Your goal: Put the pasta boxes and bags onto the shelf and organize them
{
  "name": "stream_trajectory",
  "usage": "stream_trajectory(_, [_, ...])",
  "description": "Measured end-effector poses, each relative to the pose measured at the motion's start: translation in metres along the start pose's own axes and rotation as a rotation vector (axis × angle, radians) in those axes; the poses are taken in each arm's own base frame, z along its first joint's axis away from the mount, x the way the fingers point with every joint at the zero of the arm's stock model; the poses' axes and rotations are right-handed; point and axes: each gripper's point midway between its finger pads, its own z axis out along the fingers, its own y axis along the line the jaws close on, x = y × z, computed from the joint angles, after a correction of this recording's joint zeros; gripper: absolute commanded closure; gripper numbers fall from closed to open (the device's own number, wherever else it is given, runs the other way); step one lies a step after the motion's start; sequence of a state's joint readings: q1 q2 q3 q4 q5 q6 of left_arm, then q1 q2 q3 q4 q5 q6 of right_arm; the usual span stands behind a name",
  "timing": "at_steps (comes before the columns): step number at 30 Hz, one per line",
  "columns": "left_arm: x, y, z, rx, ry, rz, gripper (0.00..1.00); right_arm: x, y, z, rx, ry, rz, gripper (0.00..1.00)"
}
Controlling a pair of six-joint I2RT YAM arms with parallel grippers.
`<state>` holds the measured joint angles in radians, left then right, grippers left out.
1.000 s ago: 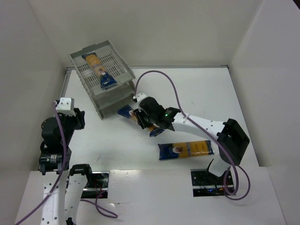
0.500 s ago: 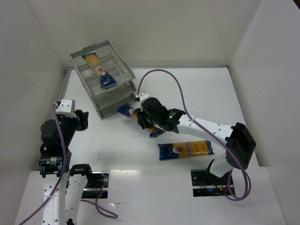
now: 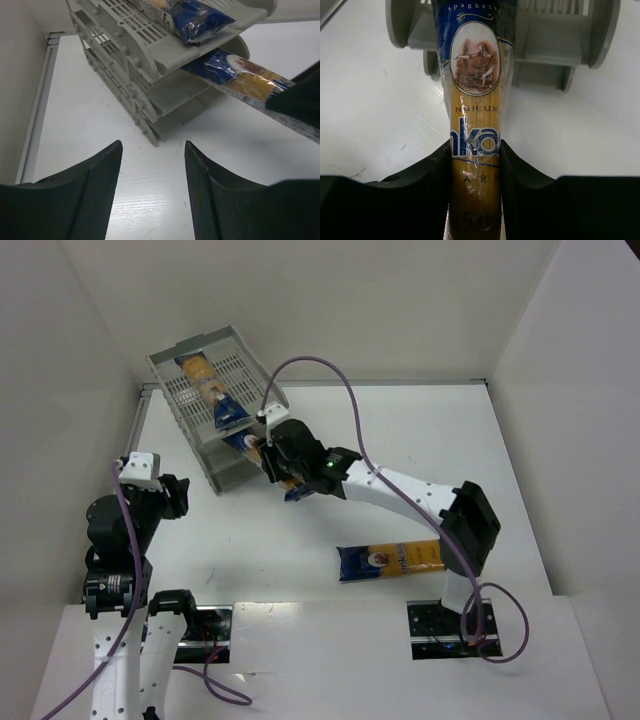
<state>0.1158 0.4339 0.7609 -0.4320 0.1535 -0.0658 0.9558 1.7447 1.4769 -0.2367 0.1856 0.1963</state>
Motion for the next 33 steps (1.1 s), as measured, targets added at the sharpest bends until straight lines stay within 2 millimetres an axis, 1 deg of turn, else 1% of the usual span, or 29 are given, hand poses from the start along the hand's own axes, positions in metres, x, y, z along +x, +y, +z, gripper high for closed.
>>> stream_trajectory(2, [0.0, 0.0, 0.0, 0.0, 0.0, 0.0, 0.39, -0.003, 0.002, 0.016, 0.007, 0.004, -0.016, 1.0])
stream_trajectory(5, [0.0, 0.0, 0.0, 0.0, 0.0, 0.0, 0.39, -0.009, 0.007, 0.047, 0.014, -0.001, -0.034, 1.0])
stream_trajectory(8, [0.0, 0.0, 0.0, 0.0, 0.0, 0.0, 0.39, -0.005, 0.008, 0.075, 0.036, 0.007, -0.041, 1.0])
stream_trajectory(11, [0.0, 0.0, 0.0, 0.0, 0.0, 0.0, 0.39, 0.001, 0.005, 0.097, 0.075, 0.017, -0.042, 1.0])
stream_trajectory(12, [0.0, 0.0, 0.0, 0.0, 0.0, 0.0, 0.38, -0.001, 0.004, 0.104, 0.09, 0.01, -0.037, 1.0])
stream_trajectory(14, [0.0, 0.0, 0.0, -0.001, 0.0, -0.001, 0.38, -0.012, 0.003, 0.113, 0.115, -0.019, -0.02, 1.0])
stream_trajectory(15, [0.0, 0.0, 0.0, -0.001, 0.0, -0.002, 0.38, -0.016, 0.003, 0.117, 0.127, -0.032, -0.007, 0.98])
stream_trajectory(16, [0.0, 0.0, 0.0, -0.002, 0.0, -0.004, 0.37, -0.021, 0.002, 0.12, 0.138, -0.045, 0.005, 0.94])
stream_trajectory(17, [0.0, 0.0, 0.0, -0.004, 0.0, -0.006, 0.37, -0.025, 0.002, 0.121, 0.144, -0.056, 0.015, 0.85])
stream_trajectory(18, [0.0, 0.001, 0.0, -0.006, 0.0, -0.011, 0.37, -0.028, 0.002, 0.122, 0.15, -0.063, 0.025, 0.74])
stream_trajectory(19, [0.0, 0.001, 0.0, -0.009, 0.0, -0.013, 0.35, -0.029, 0.001, 0.123, 0.156, -0.066, 0.033, 0.69])
stream_trajectory(20, [0.0, 0.002, 0.0, -0.013, 0.0, -0.014, 0.35, -0.03, 0.001, 0.123, 0.16, -0.069, 0.04, 0.6])
stream_trajectory(22, [0.0, 0.003, 0.0, -0.019, 0.0, -0.016, 0.35, -0.029, 0.001, 0.123, 0.163, -0.064, 0.051, 0.37])
stream_trajectory(24, [0.0, 0.003, 0.0, -0.02, 0.0, -0.017, 0.31, -0.031, 0.003, 0.123, 0.158, -0.074, 0.065, 0.27])
stream_trajectory(26, [0.0, 0.003, 0.0, -0.021, 0.0, -0.017, 0.29, -0.037, 0.006, 0.122, 0.144, -0.087, 0.069, 0.23])
stream_trajectory(27, [0.0, 0.003, 0.0, -0.023, 0.0, -0.017, 0.26, -0.038, 0.008, 0.122, 0.134, -0.087, 0.069, 0.22])
stream_trajectory(29, [0.0, 0.004, 0.0, -0.027, 0.0, -0.017, 0.22, -0.039, 0.011, 0.122, 0.116, -0.088, 0.071, 0.22])
stream_trajectory(31, [0.0, 0.004, 0.0, -0.027, 0.0, -0.018, 0.2, -0.037, 0.013, 0.119, 0.102, -0.087, 0.071, 0.22])
stream_trajectory(33, [0.0, 0.005, 0.0, -0.031, 0.0, -0.018, 0.19, -0.034, 0.014, 0.108, 0.09, -0.078, 0.062, 0.37])
